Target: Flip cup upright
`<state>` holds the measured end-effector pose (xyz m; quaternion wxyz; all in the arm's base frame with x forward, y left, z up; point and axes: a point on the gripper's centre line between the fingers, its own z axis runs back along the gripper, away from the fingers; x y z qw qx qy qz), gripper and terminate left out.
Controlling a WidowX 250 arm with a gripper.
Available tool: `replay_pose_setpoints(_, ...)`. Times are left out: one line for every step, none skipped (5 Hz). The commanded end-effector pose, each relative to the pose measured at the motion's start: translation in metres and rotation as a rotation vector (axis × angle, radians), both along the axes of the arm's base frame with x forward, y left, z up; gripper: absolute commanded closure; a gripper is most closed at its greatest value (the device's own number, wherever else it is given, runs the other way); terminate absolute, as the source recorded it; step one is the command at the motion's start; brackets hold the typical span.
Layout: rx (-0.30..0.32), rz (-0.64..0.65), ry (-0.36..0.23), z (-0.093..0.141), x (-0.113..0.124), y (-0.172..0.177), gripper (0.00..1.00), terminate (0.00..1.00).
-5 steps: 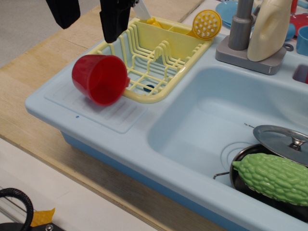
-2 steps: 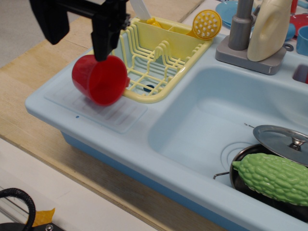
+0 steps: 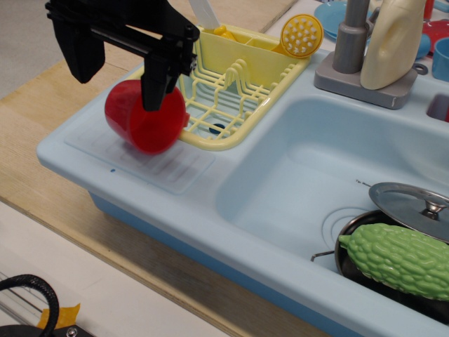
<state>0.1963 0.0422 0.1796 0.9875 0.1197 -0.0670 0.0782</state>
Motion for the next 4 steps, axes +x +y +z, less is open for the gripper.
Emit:
replay_pose_setpoints(0.013, -0.013, -0.005, -0.003, 0.007, -0.002, 0.00, 0.00)
replay_pose_setpoints(0.015, -0.010, 0.008, -0.012, 0.010, 0.003, 0.00, 0.00)
replay_pose_setpoints(0.018, -0.003, 0.026, -0.022, 0.012, 0.008, 0.00, 0.00)
replay_pose_setpoints(0.016, 0.001, 0.045, -0.030, 0.016, 0.009, 1.00, 0.00)
